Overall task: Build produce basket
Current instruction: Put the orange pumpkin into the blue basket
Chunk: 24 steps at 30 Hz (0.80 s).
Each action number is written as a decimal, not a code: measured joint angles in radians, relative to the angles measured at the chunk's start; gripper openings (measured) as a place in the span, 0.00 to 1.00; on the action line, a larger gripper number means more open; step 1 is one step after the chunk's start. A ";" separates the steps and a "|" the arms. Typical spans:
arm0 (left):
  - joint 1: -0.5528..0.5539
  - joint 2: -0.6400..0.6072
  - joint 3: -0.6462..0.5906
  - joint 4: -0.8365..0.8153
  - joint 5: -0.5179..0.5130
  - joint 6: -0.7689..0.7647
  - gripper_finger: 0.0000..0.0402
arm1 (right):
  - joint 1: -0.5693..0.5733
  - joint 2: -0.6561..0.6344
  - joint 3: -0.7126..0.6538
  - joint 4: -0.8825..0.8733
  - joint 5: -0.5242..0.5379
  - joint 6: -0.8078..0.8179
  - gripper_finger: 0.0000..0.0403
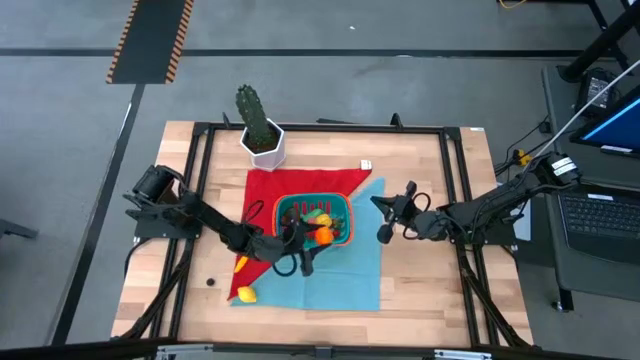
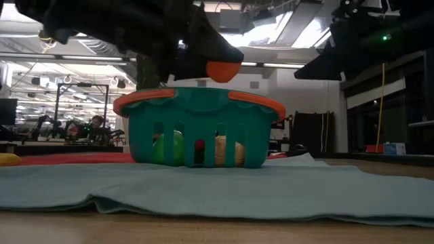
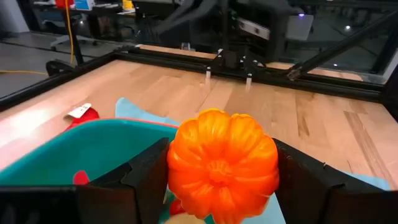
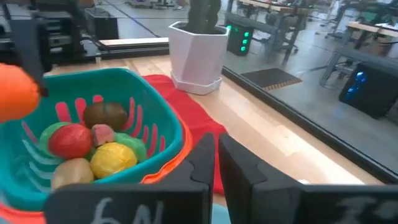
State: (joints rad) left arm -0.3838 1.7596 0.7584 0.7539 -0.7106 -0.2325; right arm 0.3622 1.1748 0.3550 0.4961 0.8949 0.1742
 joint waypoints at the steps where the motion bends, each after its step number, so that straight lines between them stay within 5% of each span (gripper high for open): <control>1: 0.009 0.000 0.004 -0.002 0.010 0.008 0.58 | 0.000 0.000 0.000 0.000 -0.035 -0.005 0.06; 7: 0.079 0.000 0.010 -0.016 0.127 0.060 0.58 | 0.001 0.000 0.000 0.014 -0.306 -0.079 0.06; 24: 0.242 -0.326 0.009 -0.505 0.351 0.056 0.58 | 0.000 0.000 0.000 0.003 -0.366 -0.132 0.06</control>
State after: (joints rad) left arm -0.1419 1.4334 0.7677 0.2486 -0.3596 -0.1764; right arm 0.3618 1.1748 0.3550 0.4989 0.5293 0.0422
